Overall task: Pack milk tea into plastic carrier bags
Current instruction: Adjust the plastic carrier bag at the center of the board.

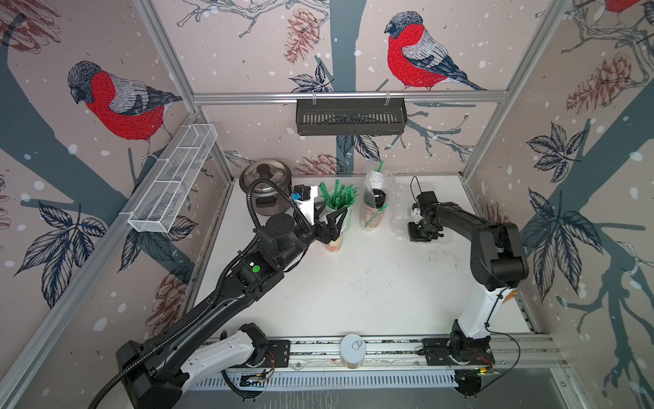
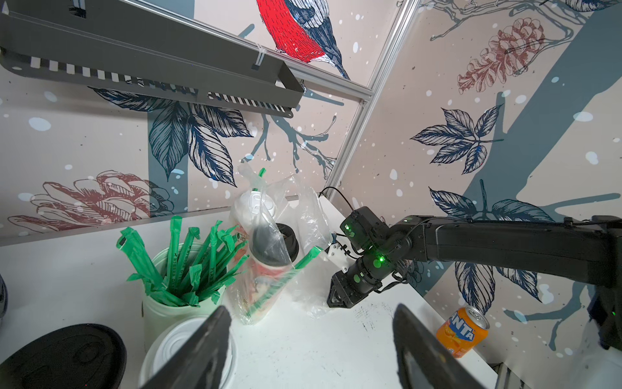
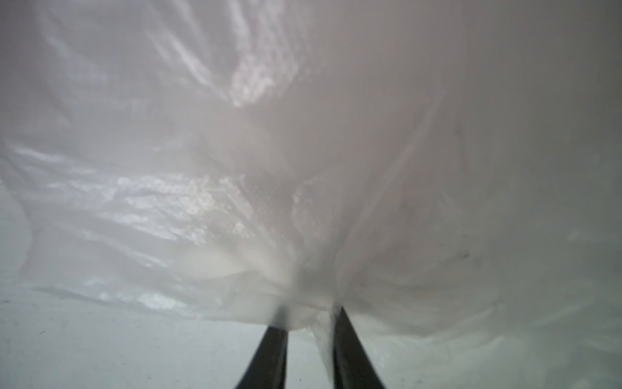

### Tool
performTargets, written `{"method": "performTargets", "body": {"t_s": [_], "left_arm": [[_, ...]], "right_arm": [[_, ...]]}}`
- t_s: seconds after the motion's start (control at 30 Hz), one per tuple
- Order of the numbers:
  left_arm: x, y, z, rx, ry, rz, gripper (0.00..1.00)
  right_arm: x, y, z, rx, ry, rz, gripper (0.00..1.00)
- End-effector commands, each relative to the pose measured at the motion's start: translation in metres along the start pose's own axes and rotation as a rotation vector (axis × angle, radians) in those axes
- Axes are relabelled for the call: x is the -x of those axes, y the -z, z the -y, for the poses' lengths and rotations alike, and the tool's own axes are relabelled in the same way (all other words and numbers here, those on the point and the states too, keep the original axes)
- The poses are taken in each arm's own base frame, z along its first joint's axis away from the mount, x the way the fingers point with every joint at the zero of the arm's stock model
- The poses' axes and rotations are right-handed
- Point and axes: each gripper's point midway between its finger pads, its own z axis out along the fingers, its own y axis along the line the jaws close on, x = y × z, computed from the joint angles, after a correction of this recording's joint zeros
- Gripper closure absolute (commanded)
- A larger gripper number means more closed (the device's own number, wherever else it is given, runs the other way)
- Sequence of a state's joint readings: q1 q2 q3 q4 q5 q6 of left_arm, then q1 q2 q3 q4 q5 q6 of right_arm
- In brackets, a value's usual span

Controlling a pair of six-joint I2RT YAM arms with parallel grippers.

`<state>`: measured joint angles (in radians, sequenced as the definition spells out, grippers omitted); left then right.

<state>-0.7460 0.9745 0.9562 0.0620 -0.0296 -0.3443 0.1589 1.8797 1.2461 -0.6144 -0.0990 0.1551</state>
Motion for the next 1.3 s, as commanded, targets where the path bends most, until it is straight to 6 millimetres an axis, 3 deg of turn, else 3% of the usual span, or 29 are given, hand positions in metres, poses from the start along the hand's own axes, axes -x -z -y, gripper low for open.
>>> {"method": "performTargets", "body": {"t_s": [0.0, 0.2, 0.43, 0.63, 0.87, 0.93, 1.03, 1.27], "left_arm": [[0.010, 0.002, 0.002, -0.006, 0.017, 0.038, 0.25], [0.010, 0.007, 0.007, -0.025, 0.021, 0.038, 0.25], [-0.007, 0.014, 0.021, -0.089, 0.039, 0.004, 0.27], [-0.045, 0.017, 0.045, -0.224, 0.127, -0.092, 0.34], [-0.099, 0.022, 0.085, -0.306, 0.124, -0.190, 0.34], [-0.107, 0.022, 0.102, -0.340, 0.134, -0.200, 0.33], [-0.114, 0.021, 0.124, -0.393, 0.139, -0.201, 0.32], [-0.136, 0.003, 0.139, -0.382, 0.173, -0.253, 0.27]], "right_arm": [[0.000, 0.013, -0.007, 0.008, 0.004, 0.023, 0.97], [0.000, 0.068, -0.021, -0.032, 0.013, 0.110, 0.98], [-0.025, 0.139, -0.041, -0.050, 0.012, 0.210, 0.98], [-0.059, 0.192, -0.066, 0.041, 0.002, 0.310, 0.99], [-0.095, 0.256, -0.105, 0.300, -0.045, 0.463, 0.99], [-0.105, 0.267, -0.116, 0.370, -0.063, 0.485, 0.99], [-0.118, 0.268, -0.131, 0.445, -0.080, 0.485, 0.99], [-0.135, 0.268, -0.161, 0.552, -0.054, 0.479, 0.99]]}}
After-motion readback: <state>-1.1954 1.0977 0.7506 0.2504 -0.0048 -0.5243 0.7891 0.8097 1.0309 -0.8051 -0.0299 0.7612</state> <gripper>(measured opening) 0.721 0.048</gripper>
